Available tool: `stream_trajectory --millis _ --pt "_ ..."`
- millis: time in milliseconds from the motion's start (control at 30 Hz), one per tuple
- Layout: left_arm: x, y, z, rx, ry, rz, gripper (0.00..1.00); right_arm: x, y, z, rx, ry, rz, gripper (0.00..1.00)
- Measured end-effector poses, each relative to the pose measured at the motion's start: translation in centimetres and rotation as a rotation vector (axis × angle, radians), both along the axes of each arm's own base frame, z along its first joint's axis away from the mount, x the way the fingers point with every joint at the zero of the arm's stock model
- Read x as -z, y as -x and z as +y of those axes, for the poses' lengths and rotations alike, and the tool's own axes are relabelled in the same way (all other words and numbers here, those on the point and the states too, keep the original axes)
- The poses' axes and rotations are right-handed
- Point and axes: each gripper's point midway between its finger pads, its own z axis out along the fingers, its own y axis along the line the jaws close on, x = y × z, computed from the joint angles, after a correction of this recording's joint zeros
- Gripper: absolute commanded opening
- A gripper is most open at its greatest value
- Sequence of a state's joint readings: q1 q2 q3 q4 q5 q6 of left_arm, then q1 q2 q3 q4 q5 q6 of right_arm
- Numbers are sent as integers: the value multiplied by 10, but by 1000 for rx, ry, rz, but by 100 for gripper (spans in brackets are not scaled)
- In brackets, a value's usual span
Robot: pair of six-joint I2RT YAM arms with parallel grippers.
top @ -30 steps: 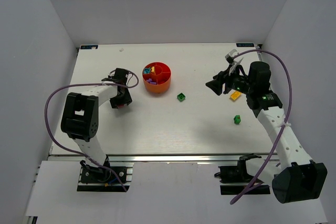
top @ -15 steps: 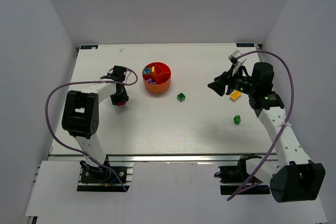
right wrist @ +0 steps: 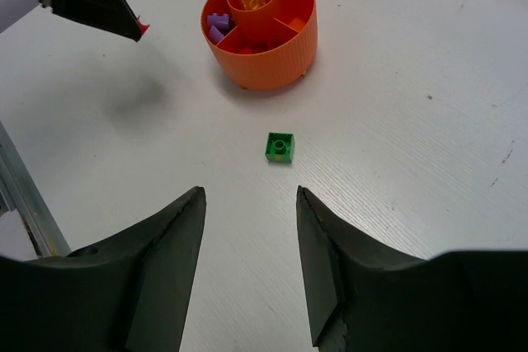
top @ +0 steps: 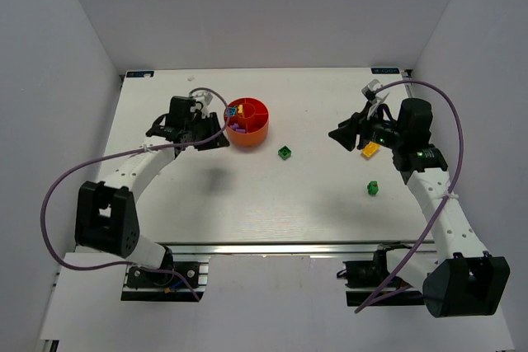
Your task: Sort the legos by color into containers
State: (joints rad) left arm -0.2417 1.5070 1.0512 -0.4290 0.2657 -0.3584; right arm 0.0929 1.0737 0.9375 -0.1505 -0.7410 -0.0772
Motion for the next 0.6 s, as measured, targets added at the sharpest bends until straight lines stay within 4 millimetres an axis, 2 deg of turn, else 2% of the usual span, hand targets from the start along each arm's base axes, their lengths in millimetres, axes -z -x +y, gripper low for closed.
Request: stream_trajectory --millis 100,167,233,333,433,600 --pt "-45 0 -40 131 108 -113 6 0 -1 -2 6 0 1 54" --pt "-63 -3 -60 185 150 -152 6 1 -2 -3 9 0 3 54" --pt "-72 -5 -78 218 172 -158 6 1 -2 -4 12 1 3 54" --pt "-75 -16 -101 220 184 -125 7 2 -3 -5 16 1 3 54" --pt "-70 -32 -118 149 190 -64 8 2 -4 -7 23 0 4 54" --pt "-54 -38 -124 -66 200 52 17 3 -6 -9 30 0 8 53"
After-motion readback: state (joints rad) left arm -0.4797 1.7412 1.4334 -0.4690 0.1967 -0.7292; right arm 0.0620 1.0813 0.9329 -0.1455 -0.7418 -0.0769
